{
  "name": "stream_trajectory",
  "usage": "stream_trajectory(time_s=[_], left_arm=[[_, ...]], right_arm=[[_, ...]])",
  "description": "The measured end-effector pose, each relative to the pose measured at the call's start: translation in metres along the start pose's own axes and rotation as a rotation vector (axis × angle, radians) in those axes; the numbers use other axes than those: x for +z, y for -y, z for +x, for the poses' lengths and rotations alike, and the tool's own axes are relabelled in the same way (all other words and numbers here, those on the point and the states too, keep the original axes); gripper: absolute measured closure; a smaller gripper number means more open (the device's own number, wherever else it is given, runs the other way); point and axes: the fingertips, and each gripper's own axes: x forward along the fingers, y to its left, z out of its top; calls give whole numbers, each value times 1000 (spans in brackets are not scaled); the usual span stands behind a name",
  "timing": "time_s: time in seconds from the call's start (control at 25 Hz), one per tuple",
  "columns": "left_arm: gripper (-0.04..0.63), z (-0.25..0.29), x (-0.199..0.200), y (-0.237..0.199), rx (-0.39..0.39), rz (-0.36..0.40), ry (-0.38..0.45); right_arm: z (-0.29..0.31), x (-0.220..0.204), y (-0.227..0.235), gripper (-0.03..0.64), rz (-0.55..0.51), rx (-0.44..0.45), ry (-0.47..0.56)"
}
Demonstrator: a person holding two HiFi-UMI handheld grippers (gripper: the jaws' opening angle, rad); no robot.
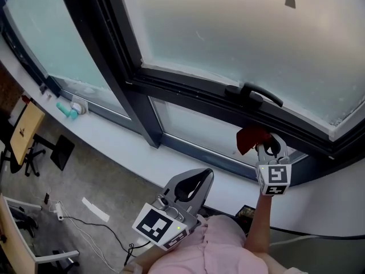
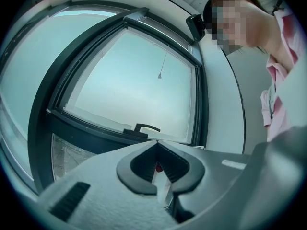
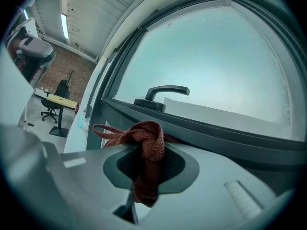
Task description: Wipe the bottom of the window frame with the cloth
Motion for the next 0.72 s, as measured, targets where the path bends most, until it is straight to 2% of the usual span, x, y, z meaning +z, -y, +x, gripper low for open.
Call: stream_trajectory(time_s=[0.4, 0.72], left_arm=[[597, 8, -5, 6, 6, -4, -2], [597, 3, 1, 14, -21, -1, 13]], right_arm=[[-8, -10, 18, 549, 2, -16, -12], [-18, -8, 18, 549, 10, -35, -7]])
